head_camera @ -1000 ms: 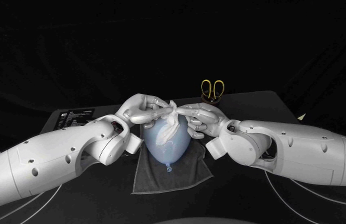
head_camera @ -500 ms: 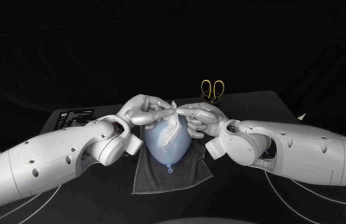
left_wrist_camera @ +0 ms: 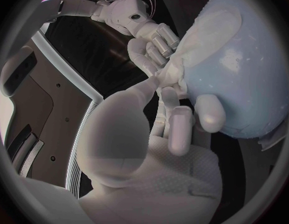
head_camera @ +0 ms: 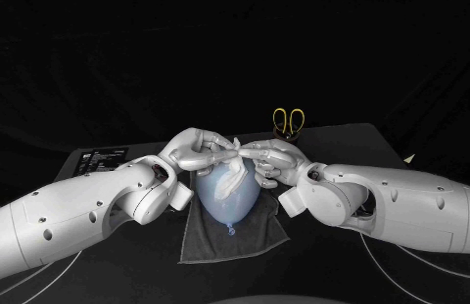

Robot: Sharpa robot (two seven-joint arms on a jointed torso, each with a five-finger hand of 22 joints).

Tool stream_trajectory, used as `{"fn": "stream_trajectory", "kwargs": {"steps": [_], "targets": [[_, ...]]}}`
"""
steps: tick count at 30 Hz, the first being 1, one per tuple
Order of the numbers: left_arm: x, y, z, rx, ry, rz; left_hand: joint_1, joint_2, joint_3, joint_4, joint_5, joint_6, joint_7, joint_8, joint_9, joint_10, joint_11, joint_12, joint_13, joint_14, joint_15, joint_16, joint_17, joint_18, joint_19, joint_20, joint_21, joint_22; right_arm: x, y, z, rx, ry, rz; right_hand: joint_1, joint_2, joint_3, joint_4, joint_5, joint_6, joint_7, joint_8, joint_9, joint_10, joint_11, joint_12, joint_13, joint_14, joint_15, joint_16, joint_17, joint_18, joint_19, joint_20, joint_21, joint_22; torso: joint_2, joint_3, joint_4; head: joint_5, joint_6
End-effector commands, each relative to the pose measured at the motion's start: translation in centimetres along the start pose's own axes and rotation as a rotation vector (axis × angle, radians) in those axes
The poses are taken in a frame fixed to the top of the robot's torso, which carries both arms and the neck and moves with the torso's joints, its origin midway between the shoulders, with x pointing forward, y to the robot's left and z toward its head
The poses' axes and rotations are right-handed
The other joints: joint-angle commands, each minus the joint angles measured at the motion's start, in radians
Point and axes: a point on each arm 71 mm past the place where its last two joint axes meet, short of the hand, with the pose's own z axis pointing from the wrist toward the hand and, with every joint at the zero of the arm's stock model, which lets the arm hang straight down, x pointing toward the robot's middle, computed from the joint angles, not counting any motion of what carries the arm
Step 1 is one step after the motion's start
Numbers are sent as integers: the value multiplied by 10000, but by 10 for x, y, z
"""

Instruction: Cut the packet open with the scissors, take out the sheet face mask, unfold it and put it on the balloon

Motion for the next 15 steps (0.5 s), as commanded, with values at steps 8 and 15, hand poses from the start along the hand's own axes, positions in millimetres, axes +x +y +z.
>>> {"fn": "stream_trajectory", "kwargs": {"steps": [8,15], "targets": [[4,1,0,11,257,-67,194,518,1200,-342,48,125,43,535,170,238,-81,30,340,229,-70,40,478,-185,40,-31,148,106,-2,4,0,-272,-296,-316,340,-313,-181,-569,10,232,-156,740,468,135,-86,-7,-52,1025,-132,36,2627,12,108,-96,169,1910,-3,1,2,-19,4],[3,1,0,3,275,-157,-237,416,2181,-572,67,-50,12,885,288,391,-112,250,721,266,-97,81,575,-196,49,-53,238,214,-4,4,0,-220,-587,-596,362,-543,-360,-792,59,341,-232,1091,661,364,-154,178,142,1025,-191,36,2627,-11,166,-146,285,1939,4,-3,3,-29,-18]]}}
